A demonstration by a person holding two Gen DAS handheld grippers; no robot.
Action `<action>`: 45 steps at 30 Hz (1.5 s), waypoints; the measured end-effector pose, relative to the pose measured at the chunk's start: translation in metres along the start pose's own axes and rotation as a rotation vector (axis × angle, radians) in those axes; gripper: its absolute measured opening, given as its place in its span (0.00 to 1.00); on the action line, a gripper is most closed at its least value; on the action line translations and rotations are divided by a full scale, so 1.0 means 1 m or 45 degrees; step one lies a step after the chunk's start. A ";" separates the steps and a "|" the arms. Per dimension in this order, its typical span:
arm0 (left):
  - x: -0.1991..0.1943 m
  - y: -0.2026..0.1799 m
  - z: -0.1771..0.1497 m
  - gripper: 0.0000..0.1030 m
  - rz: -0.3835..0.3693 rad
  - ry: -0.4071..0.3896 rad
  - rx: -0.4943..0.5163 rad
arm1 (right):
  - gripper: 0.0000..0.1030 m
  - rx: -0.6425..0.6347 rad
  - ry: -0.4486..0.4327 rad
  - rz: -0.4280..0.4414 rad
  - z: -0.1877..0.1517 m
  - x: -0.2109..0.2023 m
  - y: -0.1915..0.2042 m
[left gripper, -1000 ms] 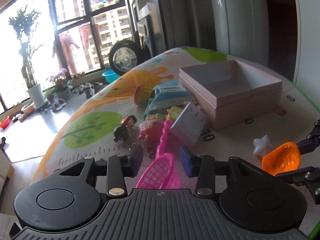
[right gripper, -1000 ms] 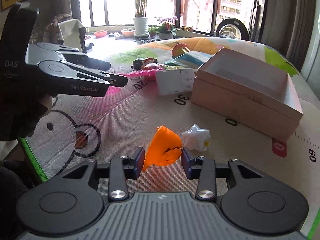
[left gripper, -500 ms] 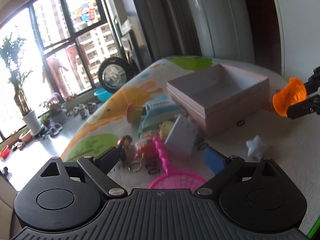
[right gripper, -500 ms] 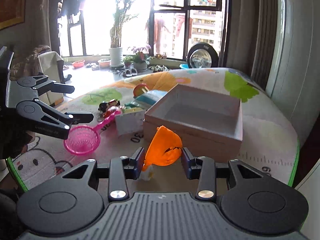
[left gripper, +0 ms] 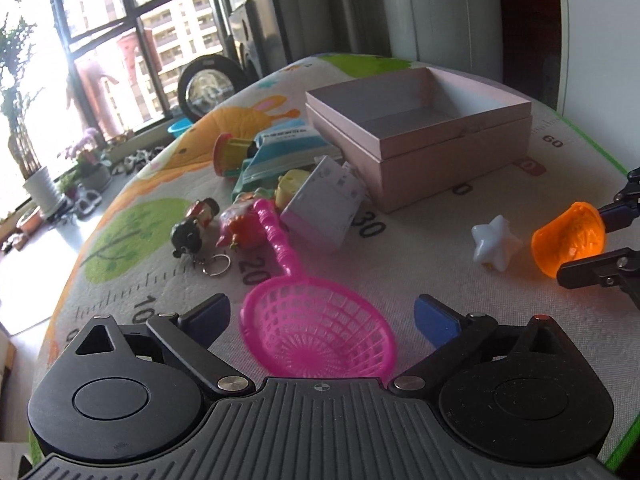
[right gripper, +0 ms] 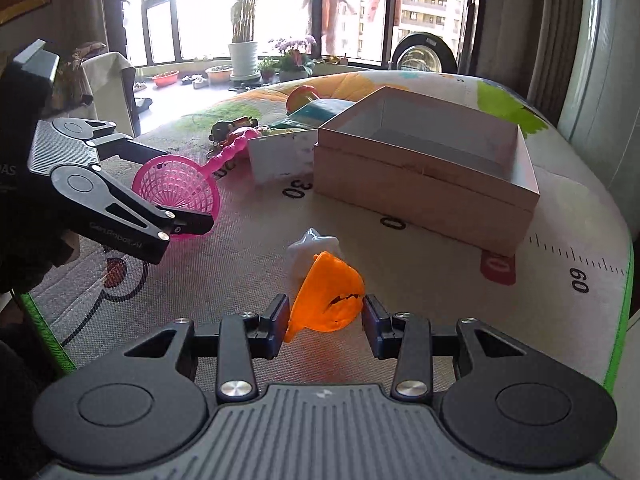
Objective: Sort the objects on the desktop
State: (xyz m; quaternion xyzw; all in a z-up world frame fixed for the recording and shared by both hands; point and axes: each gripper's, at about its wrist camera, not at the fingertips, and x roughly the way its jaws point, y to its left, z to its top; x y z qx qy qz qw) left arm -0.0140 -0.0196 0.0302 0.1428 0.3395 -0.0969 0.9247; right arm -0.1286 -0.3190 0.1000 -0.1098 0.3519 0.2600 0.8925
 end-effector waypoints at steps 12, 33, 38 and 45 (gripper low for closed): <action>0.019 -0.003 -0.001 0.82 0.048 0.059 -0.049 | 0.38 -0.044 0.002 -0.001 -0.005 -0.001 0.008; -0.010 -0.011 -0.009 0.95 0.060 -0.026 0.002 | 0.38 -0.054 -0.021 -0.029 -0.009 -0.010 0.002; 0.005 -0.010 -0.005 0.97 0.071 0.016 -0.025 | 0.38 -0.061 -0.026 -0.056 -0.011 0.004 0.004; 0.020 0.000 0.000 0.86 0.034 0.073 -0.147 | 0.56 -0.079 -0.058 -0.084 -0.014 0.002 0.004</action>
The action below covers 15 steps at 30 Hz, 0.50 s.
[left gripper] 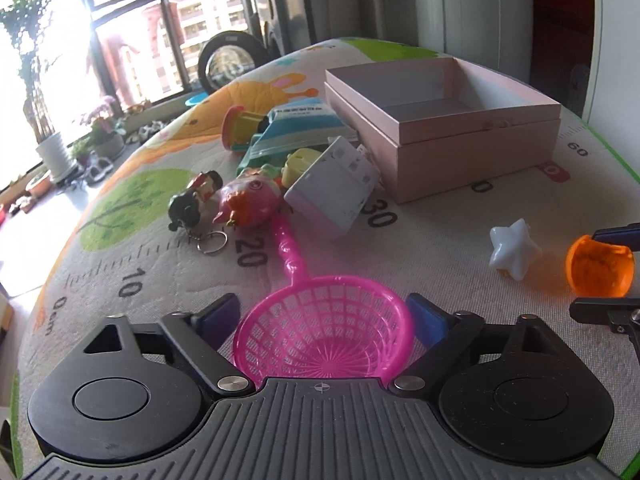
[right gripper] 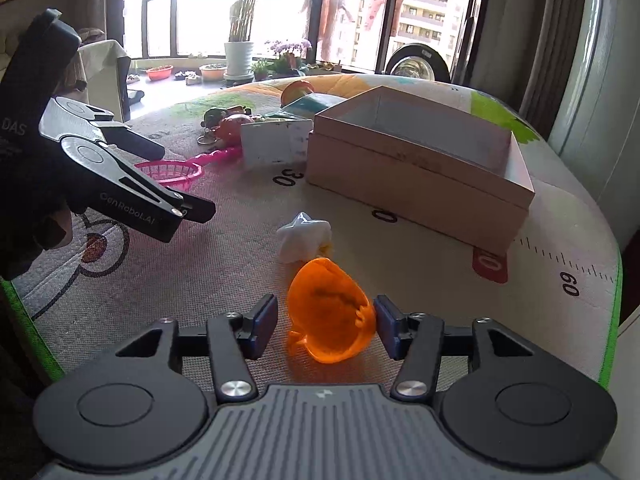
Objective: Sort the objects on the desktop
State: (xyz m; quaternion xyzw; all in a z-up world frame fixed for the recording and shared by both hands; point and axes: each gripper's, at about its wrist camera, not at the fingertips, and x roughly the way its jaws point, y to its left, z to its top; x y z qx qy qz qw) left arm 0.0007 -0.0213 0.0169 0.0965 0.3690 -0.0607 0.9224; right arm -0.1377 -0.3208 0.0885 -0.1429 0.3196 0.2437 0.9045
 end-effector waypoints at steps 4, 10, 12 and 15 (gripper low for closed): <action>-0.006 0.003 -0.002 0.85 -0.013 -0.031 -0.009 | 0.66 0.015 -0.033 -0.011 0.003 -0.004 -0.002; -0.028 -0.003 -0.013 0.85 -0.008 -0.112 0.062 | 0.66 0.014 -0.065 0.024 0.028 0.012 0.004; -0.034 -0.005 -0.017 0.85 -0.002 -0.132 0.090 | 0.65 0.006 -0.035 0.055 0.037 0.024 0.007; -0.041 -0.006 -0.020 0.85 -0.011 -0.147 0.110 | 0.56 0.010 0.053 0.096 0.045 0.045 0.008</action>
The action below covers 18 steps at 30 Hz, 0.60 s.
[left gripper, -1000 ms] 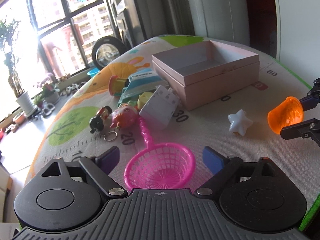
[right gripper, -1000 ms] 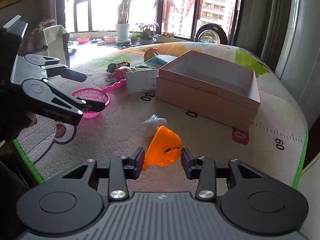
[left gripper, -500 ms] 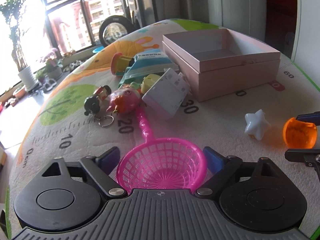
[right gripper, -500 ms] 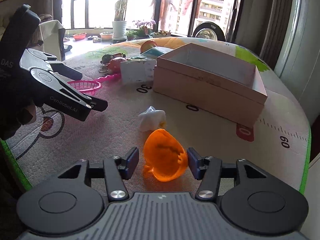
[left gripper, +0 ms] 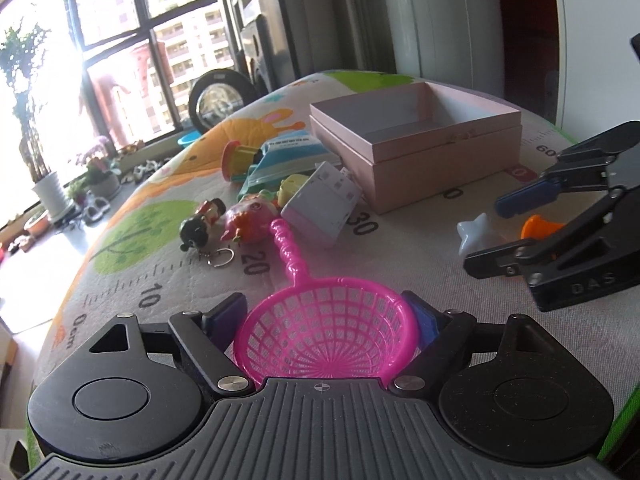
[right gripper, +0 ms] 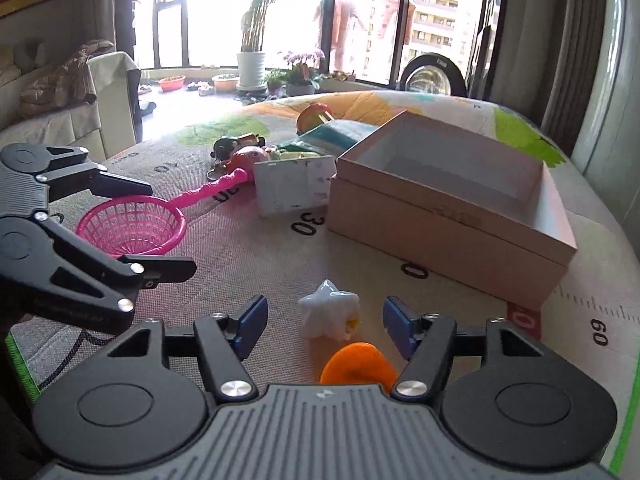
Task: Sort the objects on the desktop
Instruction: 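Lower the pink net into the pink box and open the left tool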
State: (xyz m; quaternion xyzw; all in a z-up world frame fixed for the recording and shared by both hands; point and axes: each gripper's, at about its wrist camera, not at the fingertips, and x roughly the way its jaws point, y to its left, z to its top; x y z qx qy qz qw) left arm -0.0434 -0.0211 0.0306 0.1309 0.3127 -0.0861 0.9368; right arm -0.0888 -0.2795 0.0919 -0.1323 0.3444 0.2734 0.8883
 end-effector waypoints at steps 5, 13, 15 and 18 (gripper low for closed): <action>-0.008 -0.002 0.000 0.85 -0.005 -0.019 0.013 | 0.35 0.006 0.028 0.011 0.000 -0.003 0.000; -0.038 -0.010 0.050 0.85 -0.035 -0.267 0.094 | 0.35 0.030 -0.247 -0.037 0.027 -0.096 -0.028; -0.038 -0.016 0.080 0.85 -0.032 -0.388 0.146 | 0.35 0.058 -0.333 -0.097 0.044 -0.112 -0.046; -0.014 -0.028 0.125 0.85 -0.038 -0.506 0.193 | 0.35 0.141 -0.392 -0.192 0.071 -0.112 -0.080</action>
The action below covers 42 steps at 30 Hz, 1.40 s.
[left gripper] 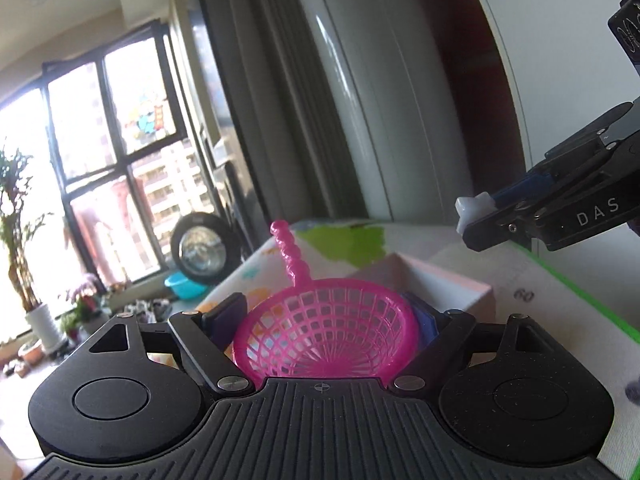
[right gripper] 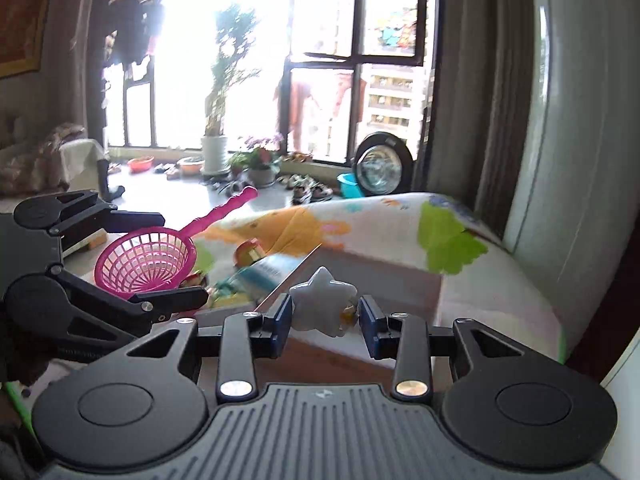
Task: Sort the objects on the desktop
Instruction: 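Lower the pink net into the pink box and open the left tool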
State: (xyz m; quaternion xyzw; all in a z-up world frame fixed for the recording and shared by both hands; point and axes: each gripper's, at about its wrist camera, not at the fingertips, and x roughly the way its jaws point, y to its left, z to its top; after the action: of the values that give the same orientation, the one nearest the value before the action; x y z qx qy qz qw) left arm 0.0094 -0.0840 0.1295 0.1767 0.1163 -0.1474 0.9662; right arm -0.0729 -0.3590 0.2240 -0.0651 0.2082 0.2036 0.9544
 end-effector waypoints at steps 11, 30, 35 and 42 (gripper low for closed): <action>0.085 0.032 -0.036 0.99 -0.076 0.184 -0.280 | 0.36 0.186 0.195 -0.063 0.011 0.129 -0.050; -0.007 0.106 -0.155 1.00 0.311 0.494 -0.433 | 0.62 -0.492 0.176 0.157 -0.033 0.126 0.142; -0.023 0.128 -0.166 1.00 0.399 0.485 -0.530 | 0.63 -0.672 0.217 0.112 -0.051 0.157 0.196; -0.033 0.138 -0.177 1.00 0.371 0.463 -0.632 | 0.57 -0.838 0.230 -0.090 -0.071 0.181 0.214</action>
State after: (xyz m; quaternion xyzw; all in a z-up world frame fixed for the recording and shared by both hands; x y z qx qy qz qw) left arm -0.0071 0.1136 0.0202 -0.0257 0.2926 0.0591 0.9541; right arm -0.0373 -0.1142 0.0748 -0.3946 0.2126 0.2201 0.8664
